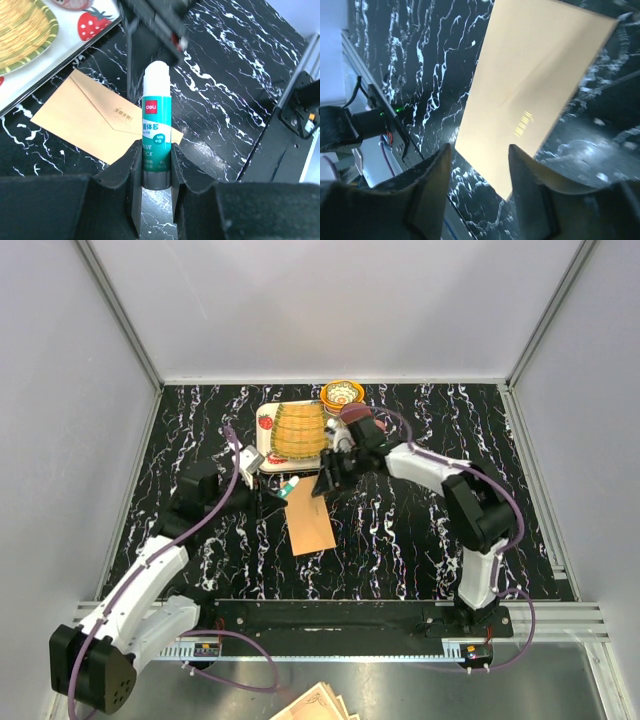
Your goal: Place the letter into the envelope and seal it
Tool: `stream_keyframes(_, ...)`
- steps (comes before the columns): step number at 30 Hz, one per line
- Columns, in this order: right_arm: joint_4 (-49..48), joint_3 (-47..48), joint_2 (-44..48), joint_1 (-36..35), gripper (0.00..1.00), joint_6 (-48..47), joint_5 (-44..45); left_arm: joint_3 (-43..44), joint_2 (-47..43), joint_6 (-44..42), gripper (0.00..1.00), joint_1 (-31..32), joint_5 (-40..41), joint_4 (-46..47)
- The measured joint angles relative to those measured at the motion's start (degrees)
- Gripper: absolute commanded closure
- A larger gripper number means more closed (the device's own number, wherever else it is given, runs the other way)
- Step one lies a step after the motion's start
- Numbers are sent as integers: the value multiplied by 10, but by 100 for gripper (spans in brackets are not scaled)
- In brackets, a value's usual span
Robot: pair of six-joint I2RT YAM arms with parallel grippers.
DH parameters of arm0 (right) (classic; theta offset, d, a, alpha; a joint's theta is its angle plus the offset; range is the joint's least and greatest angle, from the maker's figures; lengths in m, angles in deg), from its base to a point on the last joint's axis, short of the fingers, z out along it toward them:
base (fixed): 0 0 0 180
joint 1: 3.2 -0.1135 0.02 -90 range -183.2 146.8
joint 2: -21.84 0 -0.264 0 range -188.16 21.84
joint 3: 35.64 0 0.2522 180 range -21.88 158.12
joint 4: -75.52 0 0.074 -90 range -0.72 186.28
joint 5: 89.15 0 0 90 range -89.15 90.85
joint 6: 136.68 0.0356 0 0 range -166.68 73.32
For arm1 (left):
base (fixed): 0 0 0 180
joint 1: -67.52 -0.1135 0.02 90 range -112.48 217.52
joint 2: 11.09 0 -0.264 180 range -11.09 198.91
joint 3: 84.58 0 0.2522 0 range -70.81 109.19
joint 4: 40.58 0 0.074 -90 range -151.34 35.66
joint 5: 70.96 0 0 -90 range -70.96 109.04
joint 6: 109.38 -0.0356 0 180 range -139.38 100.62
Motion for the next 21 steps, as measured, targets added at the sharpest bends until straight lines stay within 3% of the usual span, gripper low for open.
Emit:
stream_keyframes(2, 23, 0, 24, 33, 30, -16, -21, 0, -5, -30, 100, -1, -21, -9)
stream_keyframes(9, 159, 9, 142, 183, 29, -129, -18, 26, 5, -126, 100, -2, -84, -43)
stream_keyframes(12, 194, 14, 157, 225, 16, -167, -17, 39, 14, -151, 100, -1, -103, -49)
stream_keyframes(15, 197, 5, 173, 231, 0, -173, -62, 49, 21, -161, 100, 10, -120, -51)
stream_keyframes(21, 185, -21, 288, 195, 0, -186, -183, 68, 21, -235, 100, 62, -155, -91)
